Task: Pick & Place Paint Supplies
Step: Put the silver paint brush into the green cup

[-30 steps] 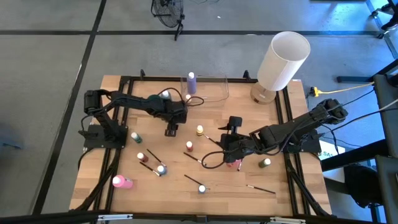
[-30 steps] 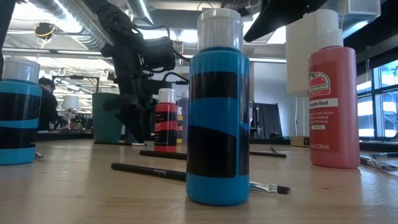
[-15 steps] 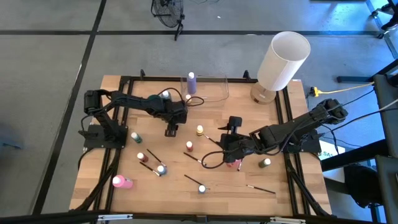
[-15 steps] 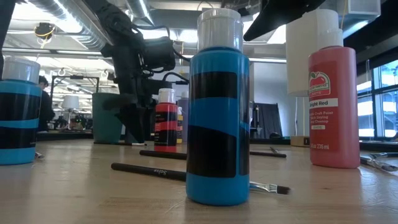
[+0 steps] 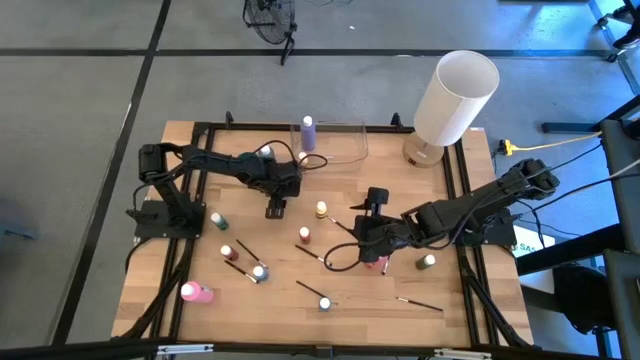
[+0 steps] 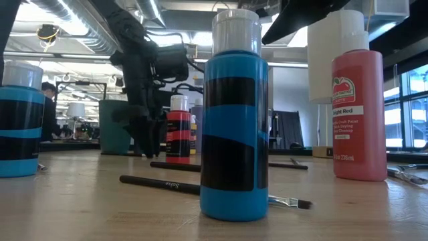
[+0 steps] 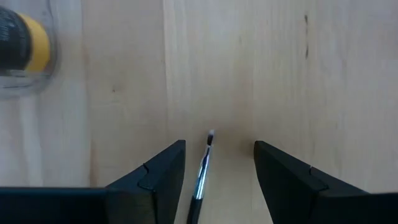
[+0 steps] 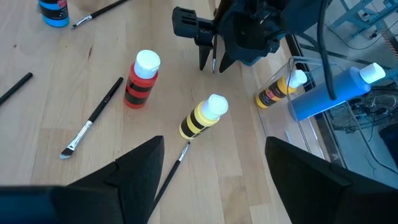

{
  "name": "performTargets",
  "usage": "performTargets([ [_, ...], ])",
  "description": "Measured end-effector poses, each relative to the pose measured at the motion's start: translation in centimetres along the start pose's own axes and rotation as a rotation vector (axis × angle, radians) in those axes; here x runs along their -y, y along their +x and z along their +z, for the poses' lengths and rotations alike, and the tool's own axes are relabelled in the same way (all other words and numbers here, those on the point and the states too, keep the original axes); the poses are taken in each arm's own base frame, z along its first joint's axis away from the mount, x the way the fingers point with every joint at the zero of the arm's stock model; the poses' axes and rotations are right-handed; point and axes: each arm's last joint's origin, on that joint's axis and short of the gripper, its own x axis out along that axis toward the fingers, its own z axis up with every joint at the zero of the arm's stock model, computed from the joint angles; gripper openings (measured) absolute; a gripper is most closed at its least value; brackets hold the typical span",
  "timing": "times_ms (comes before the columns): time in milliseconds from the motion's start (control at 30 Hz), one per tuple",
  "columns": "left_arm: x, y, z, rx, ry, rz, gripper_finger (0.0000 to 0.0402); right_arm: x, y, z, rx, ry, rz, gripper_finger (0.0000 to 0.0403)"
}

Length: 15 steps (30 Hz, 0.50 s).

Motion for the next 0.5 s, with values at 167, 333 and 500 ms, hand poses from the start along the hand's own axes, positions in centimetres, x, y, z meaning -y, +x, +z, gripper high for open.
performTargets([
  [167, 0.00, 0.15, 0.02, -0.003, 0.014, -0.001, 0.0187, -0.01, 0.00, 0.00, 0.000, 0.000, 0.002, 0.0284],
  [333, 0.00, 0.19, 0.02, -0.004, 0.013, -0.001, 0.0187, -0.01, 0.00, 0.00, 0.000, 0.000, 0.003, 0.0284],
  [500, 0.00, 0.21, 0.01, -0.005, 0.010, -0.001, 0.0187, -0.01, 0.00, 0.00, 0.000, 0.000, 0.003, 0.0284],
])
